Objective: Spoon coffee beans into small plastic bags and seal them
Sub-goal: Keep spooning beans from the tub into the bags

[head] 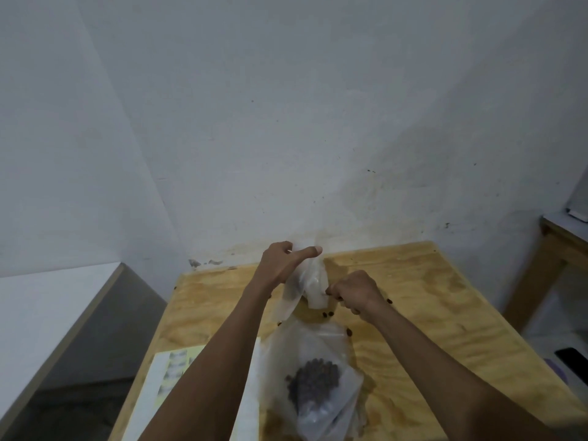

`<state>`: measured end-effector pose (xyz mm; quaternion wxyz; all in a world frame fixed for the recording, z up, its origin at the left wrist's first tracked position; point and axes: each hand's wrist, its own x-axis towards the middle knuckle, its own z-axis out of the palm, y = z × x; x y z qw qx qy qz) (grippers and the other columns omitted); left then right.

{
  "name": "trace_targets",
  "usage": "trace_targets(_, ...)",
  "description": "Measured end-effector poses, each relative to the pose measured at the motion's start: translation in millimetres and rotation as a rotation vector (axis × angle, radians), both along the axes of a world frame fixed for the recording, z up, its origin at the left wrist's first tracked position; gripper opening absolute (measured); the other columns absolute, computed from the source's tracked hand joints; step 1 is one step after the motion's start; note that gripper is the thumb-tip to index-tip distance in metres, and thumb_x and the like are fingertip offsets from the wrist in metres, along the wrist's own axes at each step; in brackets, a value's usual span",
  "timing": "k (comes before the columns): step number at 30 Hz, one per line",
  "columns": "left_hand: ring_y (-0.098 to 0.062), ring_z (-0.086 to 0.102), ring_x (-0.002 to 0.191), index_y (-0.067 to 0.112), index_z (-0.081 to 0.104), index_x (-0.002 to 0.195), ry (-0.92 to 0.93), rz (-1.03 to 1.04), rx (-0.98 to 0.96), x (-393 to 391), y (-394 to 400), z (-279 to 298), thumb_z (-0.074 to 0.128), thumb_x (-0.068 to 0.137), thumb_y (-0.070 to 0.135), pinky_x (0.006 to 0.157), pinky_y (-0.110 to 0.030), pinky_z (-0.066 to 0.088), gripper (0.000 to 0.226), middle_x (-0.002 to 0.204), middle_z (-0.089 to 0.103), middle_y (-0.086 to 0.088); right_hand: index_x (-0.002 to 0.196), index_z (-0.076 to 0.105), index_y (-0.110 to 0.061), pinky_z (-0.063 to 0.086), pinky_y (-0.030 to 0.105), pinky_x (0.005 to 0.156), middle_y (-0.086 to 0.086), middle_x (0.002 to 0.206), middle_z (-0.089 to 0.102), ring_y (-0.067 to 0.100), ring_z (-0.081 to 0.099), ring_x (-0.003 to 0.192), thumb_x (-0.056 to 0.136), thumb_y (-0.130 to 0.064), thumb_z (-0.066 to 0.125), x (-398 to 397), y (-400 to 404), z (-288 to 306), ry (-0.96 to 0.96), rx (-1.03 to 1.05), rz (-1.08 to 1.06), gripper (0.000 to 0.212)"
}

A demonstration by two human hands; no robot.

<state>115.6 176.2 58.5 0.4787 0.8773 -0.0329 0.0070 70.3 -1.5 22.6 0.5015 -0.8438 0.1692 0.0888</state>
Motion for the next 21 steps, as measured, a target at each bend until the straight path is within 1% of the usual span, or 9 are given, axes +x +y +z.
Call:
trace_targets(2,-0.017,0.03,0.057,0.016,0.034,0.068,-0.01,-0.012,0.021,-0.9,3.1,-0.7,0.074,0.066,0.073,0.059,-0.035,0.024,0.069,0.068,0.028,0.0,0.073,0.07,-0.001,0.028,0.023,0.043,0.008,0.061,0.052,0.017,0.037,0.044,0.08,-0.008,0.068,-2.4,-0.7,4.0,0.002,0.035,-0.042,0.009)
trace_targets(5,-0.013,0.033,0.054,0.018,0.036,0.063,-0.004,-0.023,0.062,-5.4,9.3,-1.0,0.076,0.07,0.068,0.055,-0.03,0.024,0.065,0.064,0.035,0.005,0.064,0.06,-0.009,0.026,0.025,0.045,0.006,0.059,0.052,0.018,0.033,0.043,0.078,-0.004,0.064,-5.0,-2.8,10.9,-0.021,0.041,-0.089,0.015)
trace_targets(7,-0.013,0.039,0.056,0.017,0.044,0.065,0.006,-0.012,0.084,-10.9,12.9,-0.7,0.075,0.065,0.072,0.055,-0.029,0.026,0.064,0.066,0.042,0.004,0.059,0.055,-0.01,0.026,0.025,0.046,0.005,0.055,0.047,0.018,0.031,0.043,0.077,-0.003,0.064,-4.4,-5.0,13.6,-0.039,0.039,-0.111,0.022)
trace_targets(9,-0.014,0.052,0.067,0.01,0.063,0.081,0.007,-0.003,0.108,-15.2,16.1,-1.1,0.072,0.056,0.079,0.057,-0.027,0.033,0.074,0.077,0.057,0.003,0.059,0.051,-0.011,0.026,0.027,0.047,0.007,0.057,0.044,0.018,0.03,0.043,0.078,-0.004,0.065,-4.9,-6.6,16.7,-0.054,0.027,-0.124,0.025)
trace_targets(11,-0.012,0.062,0.086,0.016,0.071,0.106,-0.007,0.004,0.13,-18.0,20.0,-1.0,0.073,0.052,0.079,0.062,-0.024,0.04,0.084,0.099,0.068,0.003,0.056,0.049,-0.013,0.027,0.028,0.048,0.006,0.056,0.043,0.018,0.03,0.044,0.079,-0.005,0.067,-5.9,-8.9,21.8,-0.087,0.013,-0.126,0.03)
trace_targets(13,-0.013,0.063,0.1,0.019,0.068,0.121,-0.038,0.014,0.155,-22.4,24.0,0.0,0.078,0.053,0.075,0.069,-0.023,0.044,0.088,0.114,0.068,0.002,0.051,0.045,-0.016,0.028,0.028,0.048,0.003,0.051,0.041,0.018,0.031,0.043,0.079,-0.006,0.07,-7.2,-11.6,29.1,-0.119,-0.002,-0.119,0.038)
trace_targets(16,-0.018,0.06,0.114,0.017,0.057,0.138,-0.146,0.015,0.231,-32.9,28.4,2.6,0.085,0.061,0.067,0.087,-0.031,0.051,0.096,0.128,0.061,0.0,0.054,0.038,-0.017,0.025,0.025,0.045,0.002,0.052,0.036,0.016,0.028,0.039,0.077,-0.005,0.071,-9.7,-16.2,43.6,-0.147,-0.016,-0.108,0.041)
trace_targets(18,-0.02,0.057,0.121,0.015,0.052,0.143,-0.23,0.005,0.277,-41.6,29.5,4.2,0.086,0.065,0.063,0.097,-0.037,0.05,0.098,0.134,0.057,-0.001,0.053,0.037,-0.017,0.024,0.023,0.044,0.0,0.047,0.035,0.014,0.025,0.034,0.077,-0.005,0.071,-12.9,-18.8,57.1,-0.172,-0.035,-0.094,0.043)
trace_targets(21,-0.019,0.053,0.125,0.014,0.048,0.146,-0.307,-0.011,0.314,-53.5,30.8,7.0,0.086,0.067,0.06,0.1,-0.035,0.047,0.099,0.136,0.054,0.0,0.046,0.036,-0.017,0.026,0.022,0.043,-0.004,0.038,0.034,0.013,0.026,0.031,0.077,-0.005,0.071,-19.9,-18.9,79.0,-0.21,-0.049,-0.087,0.048)
